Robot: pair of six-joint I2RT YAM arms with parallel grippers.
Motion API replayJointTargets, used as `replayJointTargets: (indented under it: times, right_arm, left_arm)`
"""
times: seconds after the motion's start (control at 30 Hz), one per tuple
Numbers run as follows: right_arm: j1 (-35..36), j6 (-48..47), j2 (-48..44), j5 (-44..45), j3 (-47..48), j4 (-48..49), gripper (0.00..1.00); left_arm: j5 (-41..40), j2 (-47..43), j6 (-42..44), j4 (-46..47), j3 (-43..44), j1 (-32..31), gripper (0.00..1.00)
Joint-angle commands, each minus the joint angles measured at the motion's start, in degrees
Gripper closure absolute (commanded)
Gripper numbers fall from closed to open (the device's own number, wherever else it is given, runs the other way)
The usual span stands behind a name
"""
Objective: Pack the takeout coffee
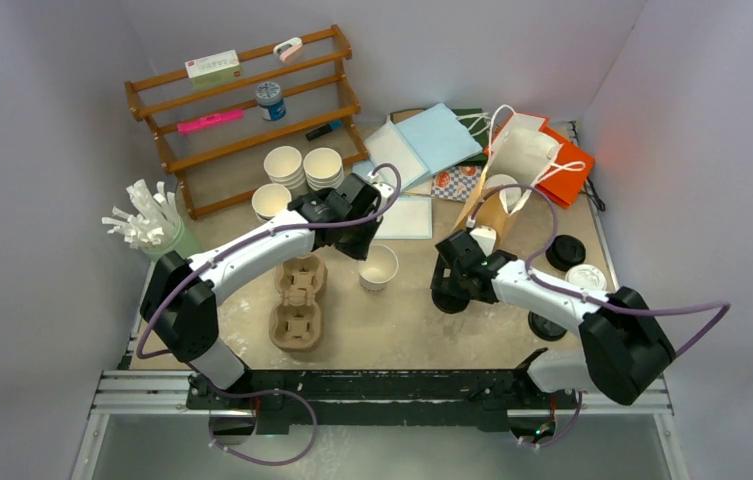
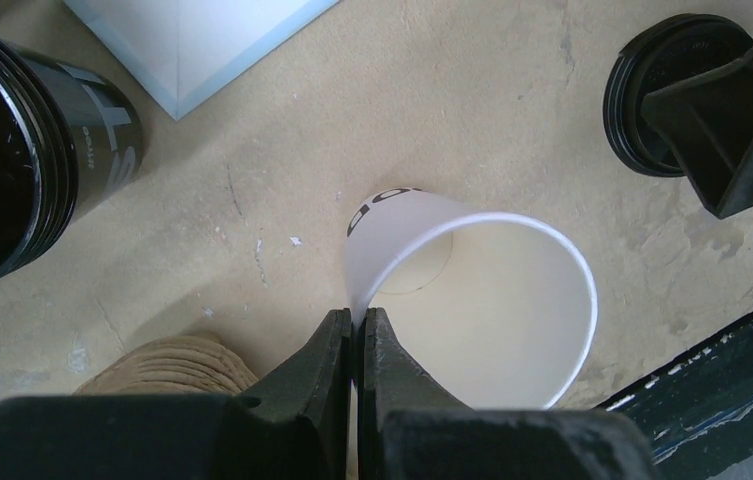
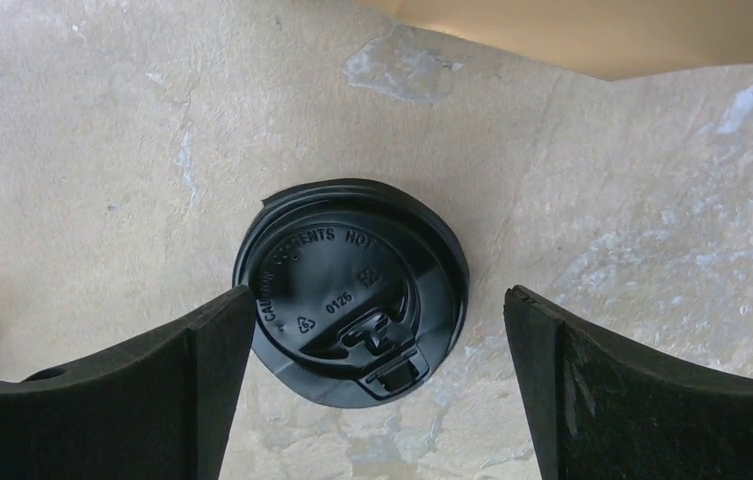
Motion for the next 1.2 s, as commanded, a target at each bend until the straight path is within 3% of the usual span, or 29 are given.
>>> replayJointTargets:
  times: [0.0,0.6,0.8,1.17]
  right_arm:
    - [-0.2,-3.3,3.2,-2.8,2.5,-0.5,0.05]
    - [-0.2,-1.3,3.3,-2.8,0.1,-4.3,0.03]
    - [-0.2,-0.7,2.2,-2.7,-0.6,-4.5,0.14]
    - [-0.2,-2.0,4.5,-2.0,0.4,-4.3,0.09]
  left_arm:
    - [0.2,-1.8,-0.2,0.8,0.2,0.3,1.0]
    - [2.8,-2.0,-0.8,1.3,-0.3,0.3,1.0]
    - [3.4,-1.9,-1.0,2.0,-0.5,0.3,1.0]
    - [4.2,-1.6,-1.2,2.0,-0.3,0.3,1.0]
